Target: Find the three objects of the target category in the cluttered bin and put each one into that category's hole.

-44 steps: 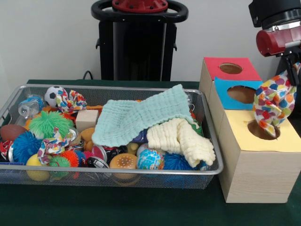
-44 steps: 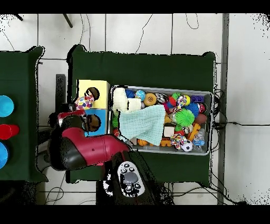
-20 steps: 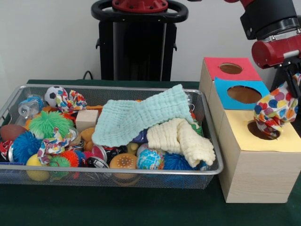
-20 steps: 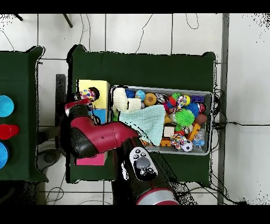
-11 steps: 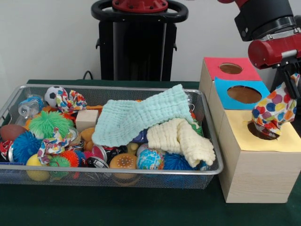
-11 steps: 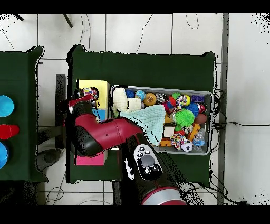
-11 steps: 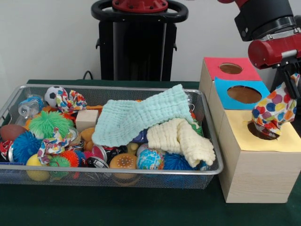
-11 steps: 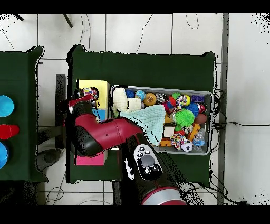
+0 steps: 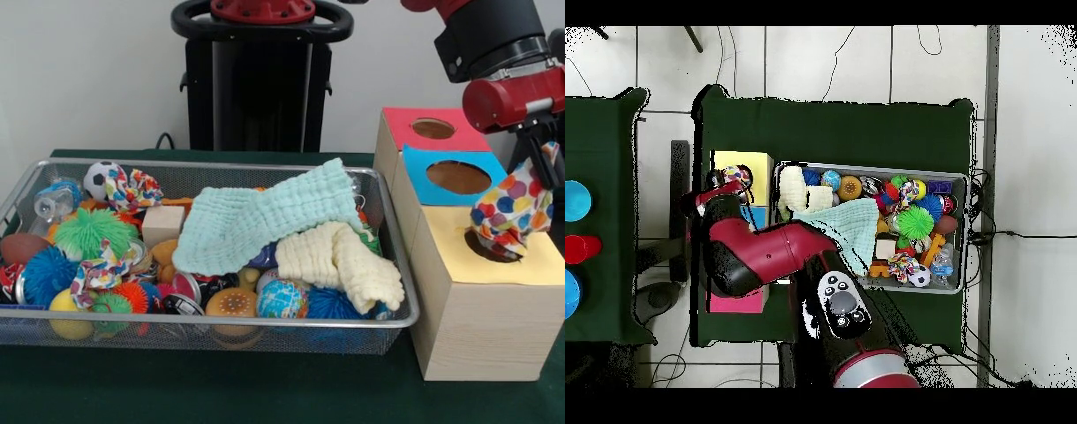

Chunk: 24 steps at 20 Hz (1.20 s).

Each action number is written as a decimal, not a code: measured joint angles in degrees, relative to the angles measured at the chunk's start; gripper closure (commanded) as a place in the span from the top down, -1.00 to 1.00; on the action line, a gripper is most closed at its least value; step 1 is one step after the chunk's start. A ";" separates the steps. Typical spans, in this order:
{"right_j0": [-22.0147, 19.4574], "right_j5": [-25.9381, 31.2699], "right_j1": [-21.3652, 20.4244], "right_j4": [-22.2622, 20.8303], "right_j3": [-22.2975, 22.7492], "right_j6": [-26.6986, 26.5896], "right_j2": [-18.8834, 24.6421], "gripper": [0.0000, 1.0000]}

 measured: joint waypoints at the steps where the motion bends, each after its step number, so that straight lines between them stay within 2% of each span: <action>1: 0.21 -0.02 0.29 -0.11 -0.05 0.00 -0.26 -1.00; 14: 2.52 -1.08 2.98 -0.13 -0.08 0.00 -2.89 -1.00; 24: 1.33 -1.14 3.22 -1.82 -0.37 0.00 -3.46 -1.00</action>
